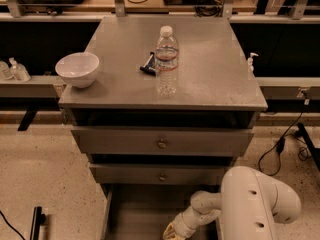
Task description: Open bottom drawer
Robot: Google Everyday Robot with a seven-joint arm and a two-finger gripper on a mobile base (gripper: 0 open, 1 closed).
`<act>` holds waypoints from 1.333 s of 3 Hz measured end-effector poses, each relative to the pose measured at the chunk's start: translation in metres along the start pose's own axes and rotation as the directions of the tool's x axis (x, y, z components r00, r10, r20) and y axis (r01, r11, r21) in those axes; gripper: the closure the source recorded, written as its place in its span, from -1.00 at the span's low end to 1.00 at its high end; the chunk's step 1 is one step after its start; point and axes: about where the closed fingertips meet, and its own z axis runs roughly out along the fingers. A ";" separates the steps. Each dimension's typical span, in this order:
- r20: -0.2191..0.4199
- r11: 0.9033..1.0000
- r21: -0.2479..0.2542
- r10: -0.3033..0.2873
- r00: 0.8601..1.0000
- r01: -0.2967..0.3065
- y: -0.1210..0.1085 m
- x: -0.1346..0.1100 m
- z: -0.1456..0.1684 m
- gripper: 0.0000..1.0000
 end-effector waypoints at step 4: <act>0.006 1.000 -0.009 0.001 1.000 -0.001 -0.007 0.003 -0.001 0.10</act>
Offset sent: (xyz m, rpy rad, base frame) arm 0.0013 0.0010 0.0016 0.0735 0.0322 -0.0225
